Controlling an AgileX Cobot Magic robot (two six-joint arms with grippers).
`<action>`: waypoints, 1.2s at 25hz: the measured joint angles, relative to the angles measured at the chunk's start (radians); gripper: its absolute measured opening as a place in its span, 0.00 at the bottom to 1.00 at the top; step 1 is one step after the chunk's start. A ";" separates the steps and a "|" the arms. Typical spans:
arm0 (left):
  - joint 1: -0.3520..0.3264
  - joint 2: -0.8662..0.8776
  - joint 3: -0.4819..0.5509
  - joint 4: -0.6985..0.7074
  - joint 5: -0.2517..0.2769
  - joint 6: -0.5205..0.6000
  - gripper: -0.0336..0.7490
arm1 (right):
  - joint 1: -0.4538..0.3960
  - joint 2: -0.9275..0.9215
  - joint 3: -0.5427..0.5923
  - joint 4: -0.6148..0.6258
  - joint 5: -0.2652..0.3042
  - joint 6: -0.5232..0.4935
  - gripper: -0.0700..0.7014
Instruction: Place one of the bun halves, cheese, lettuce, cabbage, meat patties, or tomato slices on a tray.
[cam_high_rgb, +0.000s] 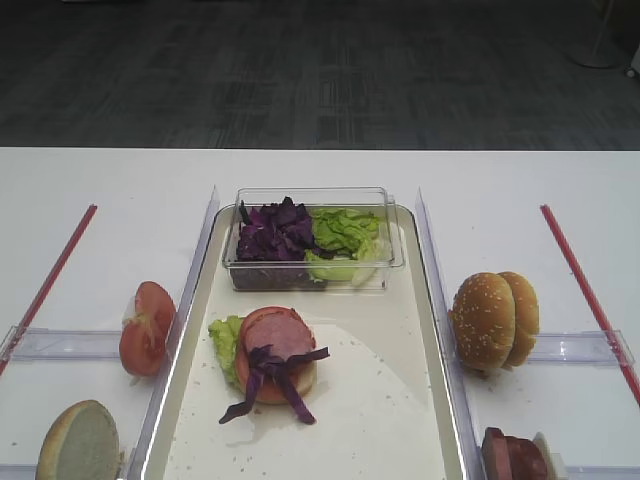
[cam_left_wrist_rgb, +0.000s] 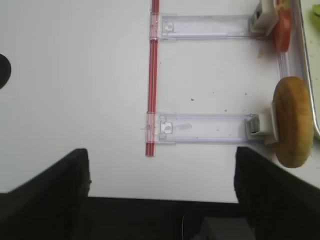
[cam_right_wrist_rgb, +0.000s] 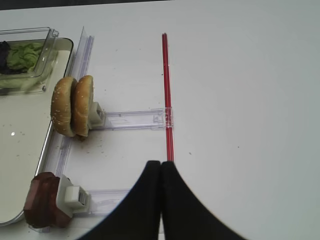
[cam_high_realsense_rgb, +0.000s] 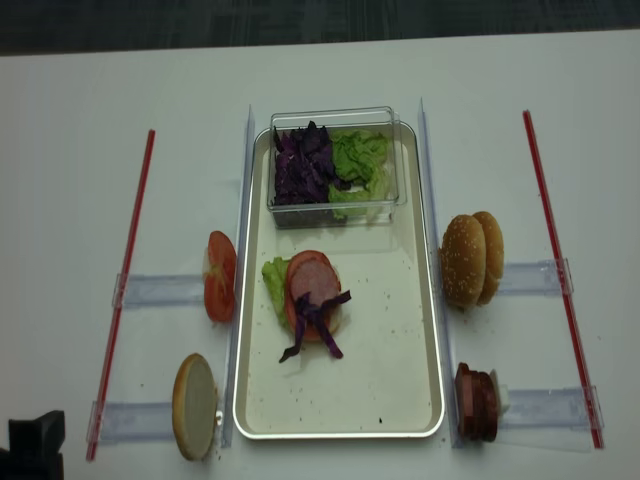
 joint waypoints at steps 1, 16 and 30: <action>0.000 -0.030 0.003 0.000 0.000 0.001 0.74 | 0.000 0.000 0.000 0.000 0.000 0.000 0.14; 0.004 -0.328 0.008 -0.008 0.002 0.037 0.74 | 0.000 0.000 0.000 0.000 0.000 0.000 0.14; 0.004 -0.345 0.008 -0.028 0.004 0.061 0.74 | 0.000 0.000 0.000 0.000 0.000 0.000 0.14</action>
